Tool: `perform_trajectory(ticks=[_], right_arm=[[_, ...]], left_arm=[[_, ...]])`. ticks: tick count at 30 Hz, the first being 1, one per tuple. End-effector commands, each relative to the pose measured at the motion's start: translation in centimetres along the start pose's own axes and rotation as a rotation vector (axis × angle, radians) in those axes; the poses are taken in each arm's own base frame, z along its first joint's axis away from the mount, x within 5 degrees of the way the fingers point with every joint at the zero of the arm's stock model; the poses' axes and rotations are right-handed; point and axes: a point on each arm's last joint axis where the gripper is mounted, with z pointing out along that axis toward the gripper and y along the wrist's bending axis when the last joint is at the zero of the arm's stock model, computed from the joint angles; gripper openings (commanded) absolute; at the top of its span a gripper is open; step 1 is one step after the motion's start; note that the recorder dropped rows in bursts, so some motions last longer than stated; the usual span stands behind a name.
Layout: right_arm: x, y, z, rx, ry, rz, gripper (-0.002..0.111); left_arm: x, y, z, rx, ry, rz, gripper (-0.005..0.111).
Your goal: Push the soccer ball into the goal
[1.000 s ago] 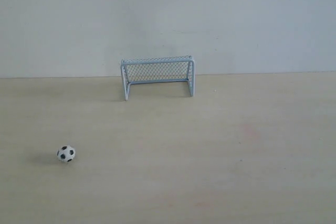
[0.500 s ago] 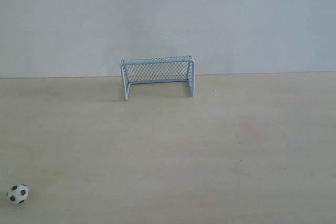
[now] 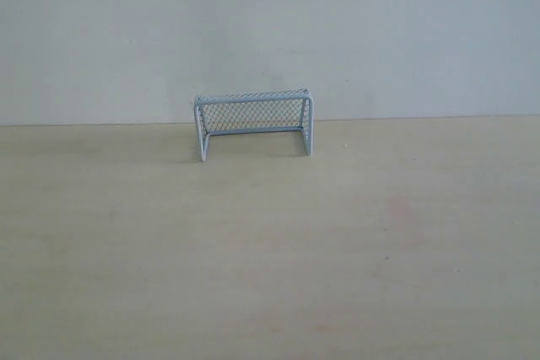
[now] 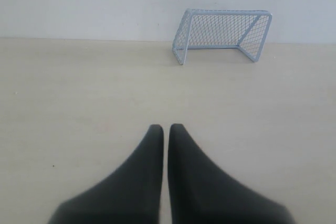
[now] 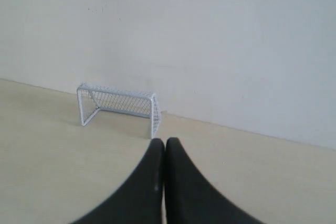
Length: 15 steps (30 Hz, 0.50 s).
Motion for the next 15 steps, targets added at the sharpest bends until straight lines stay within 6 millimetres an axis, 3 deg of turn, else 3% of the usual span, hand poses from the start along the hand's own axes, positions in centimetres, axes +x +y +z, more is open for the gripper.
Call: perform_trajectory(ticks=[1, 9, 11, 15], right_arm=[[3.3, -0.2, -0.6, 0.037, -0.107, -0.068, 0.000], [11.6, -0.4, -0.4, 0.133, -0.193, -0.070, 0.000], [12.9, -0.5, -0.5, 0.152, -0.209, -0.057, 0.000], [13.3, -0.9, -1.1, 0.212, -0.201, 0.036, 0.000]], left_arm=[[0.1, 0.0, 0.0, 0.000, 0.000, -0.015, 0.004], [0.1, 0.0, 0.0, 0.000, 0.000, -0.015, 0.004], [0.1, 0.0, 0.0, 0.000, 0.000, -0.015, 0.004], [0.1, 0.0, 0.0, 0.000, 0.000, -0.015, 0.004]])
